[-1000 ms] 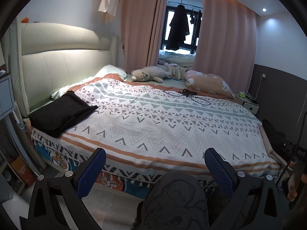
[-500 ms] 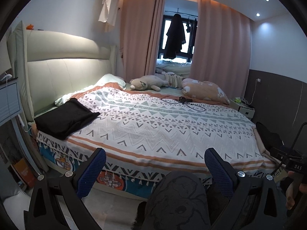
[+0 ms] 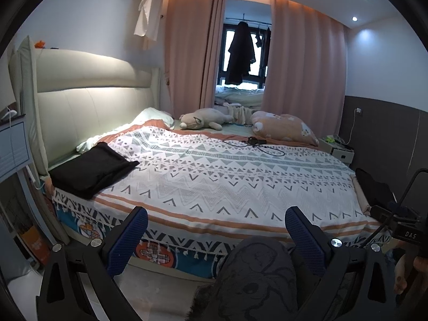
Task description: Fold large clothes
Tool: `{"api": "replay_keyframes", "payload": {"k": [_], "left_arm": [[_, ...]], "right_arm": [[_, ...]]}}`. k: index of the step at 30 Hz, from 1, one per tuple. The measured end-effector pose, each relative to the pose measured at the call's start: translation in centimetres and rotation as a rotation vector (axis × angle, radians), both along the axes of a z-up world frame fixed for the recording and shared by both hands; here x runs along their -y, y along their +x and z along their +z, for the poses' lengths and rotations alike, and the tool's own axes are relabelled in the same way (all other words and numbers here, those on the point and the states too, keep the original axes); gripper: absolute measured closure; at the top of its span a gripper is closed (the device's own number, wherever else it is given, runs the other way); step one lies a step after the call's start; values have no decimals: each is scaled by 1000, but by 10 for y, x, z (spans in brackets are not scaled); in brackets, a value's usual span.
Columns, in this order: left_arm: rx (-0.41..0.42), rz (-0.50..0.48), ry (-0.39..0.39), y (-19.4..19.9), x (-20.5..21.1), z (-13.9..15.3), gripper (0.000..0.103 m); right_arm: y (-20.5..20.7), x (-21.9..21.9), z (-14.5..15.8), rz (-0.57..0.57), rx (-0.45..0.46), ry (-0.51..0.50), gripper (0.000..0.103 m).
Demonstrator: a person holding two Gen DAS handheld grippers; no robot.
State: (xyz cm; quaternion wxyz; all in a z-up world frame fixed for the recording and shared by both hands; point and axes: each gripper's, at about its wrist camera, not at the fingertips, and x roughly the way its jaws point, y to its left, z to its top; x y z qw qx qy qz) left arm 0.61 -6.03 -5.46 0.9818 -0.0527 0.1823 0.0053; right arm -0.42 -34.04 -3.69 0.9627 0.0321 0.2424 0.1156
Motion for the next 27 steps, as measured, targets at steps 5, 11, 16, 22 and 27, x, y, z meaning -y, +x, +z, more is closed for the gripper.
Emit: {"api": "replay_keyframes", "payload": {"k": [5, 11, 16, 22, 27], "left_arm": [[4, -9, -2, 0, 1, 1, 1], [5, -12, 0, 1, 3, 1, 1], [0, -19, 9, 0, 4, -1, 1], [-2, -15, 4, -3, 5, -1, 1], [5, -11, 9, -5, 5, 1, 1]], "right_arm": [[1, 4, 0, -6, -5, 11, 0], [3, 7, 1, -13, -5, 16, 0], [4, 8, 0, -16, -17, 25, 0], [2, 9, 0, -19, -16, 26, 0], [1, 8, 0, -20, -18, 20, 0]]}}
